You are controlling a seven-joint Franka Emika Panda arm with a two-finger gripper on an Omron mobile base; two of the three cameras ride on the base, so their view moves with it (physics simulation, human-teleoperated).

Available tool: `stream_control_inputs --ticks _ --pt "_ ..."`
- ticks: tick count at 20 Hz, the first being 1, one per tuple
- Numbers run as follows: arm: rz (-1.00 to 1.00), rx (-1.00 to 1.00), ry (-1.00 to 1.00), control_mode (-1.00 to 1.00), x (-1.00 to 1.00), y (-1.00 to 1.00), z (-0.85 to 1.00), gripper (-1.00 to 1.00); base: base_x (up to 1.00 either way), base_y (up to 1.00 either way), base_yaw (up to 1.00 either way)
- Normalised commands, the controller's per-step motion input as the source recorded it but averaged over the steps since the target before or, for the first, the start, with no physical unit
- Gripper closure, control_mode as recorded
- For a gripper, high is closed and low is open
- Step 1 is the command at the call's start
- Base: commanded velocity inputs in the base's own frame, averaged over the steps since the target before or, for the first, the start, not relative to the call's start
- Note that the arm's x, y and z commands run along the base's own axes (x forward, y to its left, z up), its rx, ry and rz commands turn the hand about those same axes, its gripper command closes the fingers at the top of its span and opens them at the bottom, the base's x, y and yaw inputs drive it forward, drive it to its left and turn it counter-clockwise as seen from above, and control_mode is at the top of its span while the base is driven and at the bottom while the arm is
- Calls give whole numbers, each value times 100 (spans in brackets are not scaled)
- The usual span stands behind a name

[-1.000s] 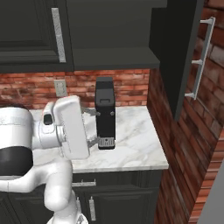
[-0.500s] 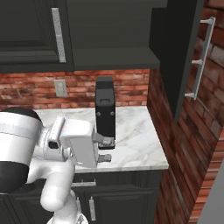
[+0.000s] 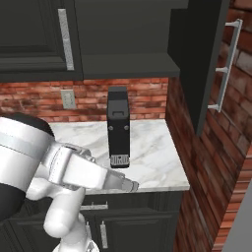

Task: Pick the avocado and bread from the counter and place them on the plate. Then pick the jam from the cabinet and place it next to the plate. Lastly close the cabinet door.

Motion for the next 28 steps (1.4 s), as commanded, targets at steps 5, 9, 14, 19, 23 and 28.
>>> stream_control_inputs --ticks 5,9,14,19,23,28 --pt "7 26 -24 -100 -25 41 100 -100 0 0 0" --pt "19 20 -6 -100 0 45 86 -100 0 0 0" --pt "40 25 2 -100 21 44 51 -100 0 0 0" --pt "44 43 21 -100 12 10 64 -100 0 0 0" --pt "45 54 36 -100 8 0 80 -100 0 0 0" --pt "44 51 38 -100 2 0 81 -100 0 0 0"
